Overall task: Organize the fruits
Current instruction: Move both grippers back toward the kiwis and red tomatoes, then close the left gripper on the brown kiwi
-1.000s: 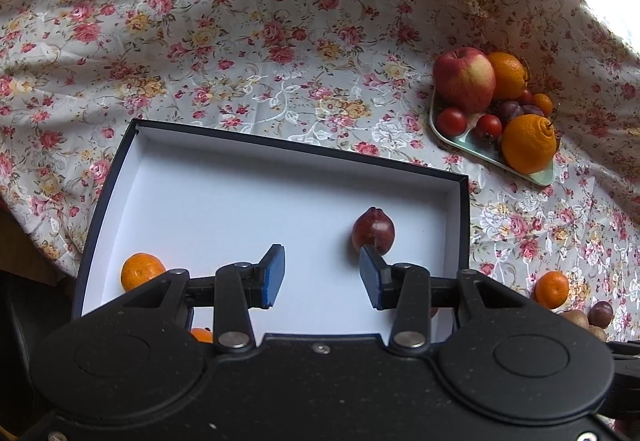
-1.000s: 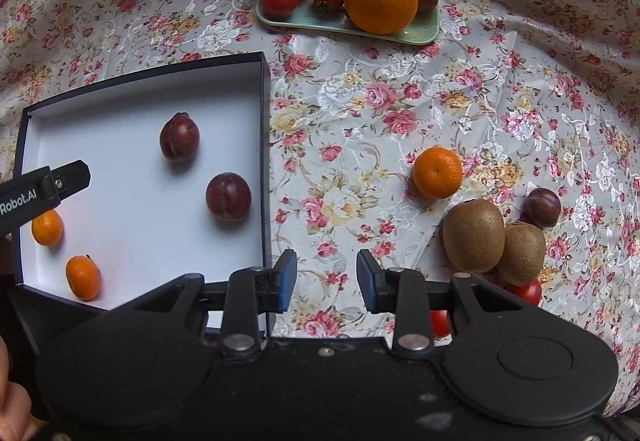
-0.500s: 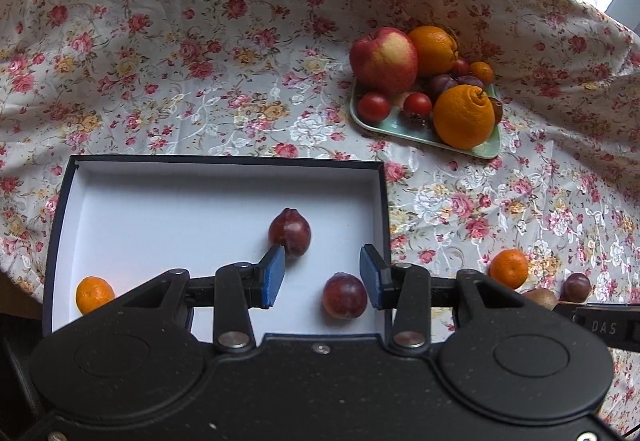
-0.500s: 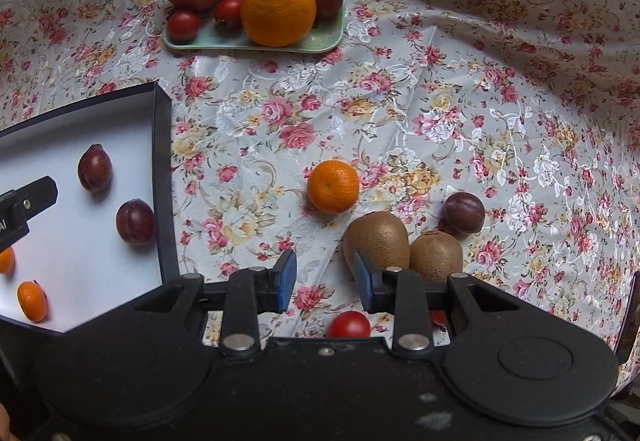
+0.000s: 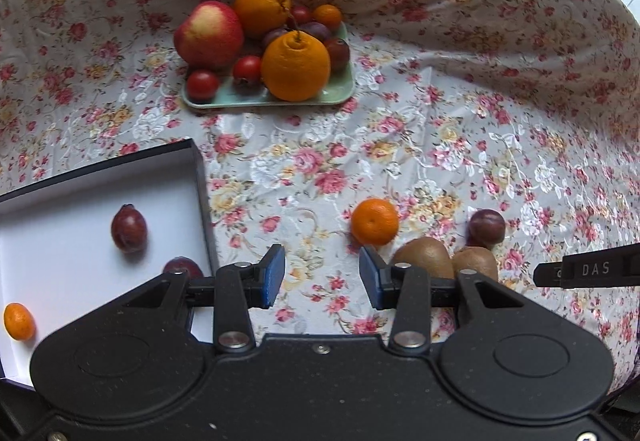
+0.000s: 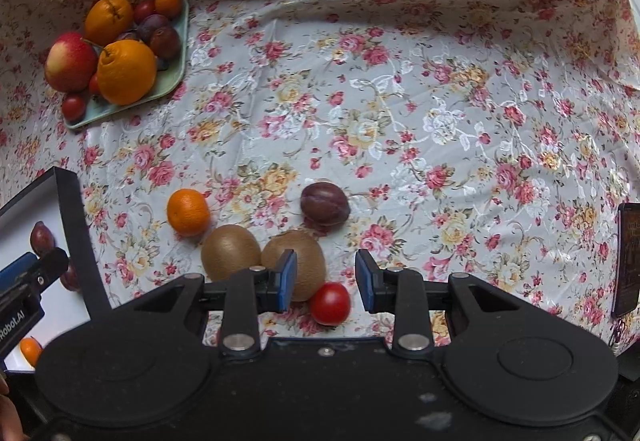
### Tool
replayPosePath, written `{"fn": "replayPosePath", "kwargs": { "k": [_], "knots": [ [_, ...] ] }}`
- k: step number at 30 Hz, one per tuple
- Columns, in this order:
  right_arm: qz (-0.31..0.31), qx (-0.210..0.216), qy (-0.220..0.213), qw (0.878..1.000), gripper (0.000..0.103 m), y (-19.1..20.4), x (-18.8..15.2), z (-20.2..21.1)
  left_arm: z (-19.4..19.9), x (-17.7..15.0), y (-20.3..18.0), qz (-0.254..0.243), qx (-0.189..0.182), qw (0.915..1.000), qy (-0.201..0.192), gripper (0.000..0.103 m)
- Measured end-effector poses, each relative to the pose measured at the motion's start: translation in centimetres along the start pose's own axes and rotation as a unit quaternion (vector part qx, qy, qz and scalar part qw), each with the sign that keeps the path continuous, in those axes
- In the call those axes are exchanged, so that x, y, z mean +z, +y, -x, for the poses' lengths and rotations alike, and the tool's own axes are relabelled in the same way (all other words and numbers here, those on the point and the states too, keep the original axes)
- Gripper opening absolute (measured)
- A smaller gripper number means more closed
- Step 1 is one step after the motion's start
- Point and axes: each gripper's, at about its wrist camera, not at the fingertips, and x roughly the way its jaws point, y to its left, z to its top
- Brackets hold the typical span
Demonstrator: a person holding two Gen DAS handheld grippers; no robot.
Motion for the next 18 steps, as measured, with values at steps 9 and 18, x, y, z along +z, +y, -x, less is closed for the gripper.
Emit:
{"fn": "replayPosePath", "kwargs": {
  "k": [9,18],
  "knots": [
    [-0.032,0.038,0.049,0.998,0.034,-3.9,-0.8,-1.7,-2.7,-0.2,-4.4,-0.017,-0.028,0.9986,0.04,0.05],
    [-0.037,0.057,0.041,0.997,0.034,-5.8,-1.4,-0.6,-4.7,0.3,-5.6,0.027,-0.041,0.9977,0.047,0.05]
  ]
}}
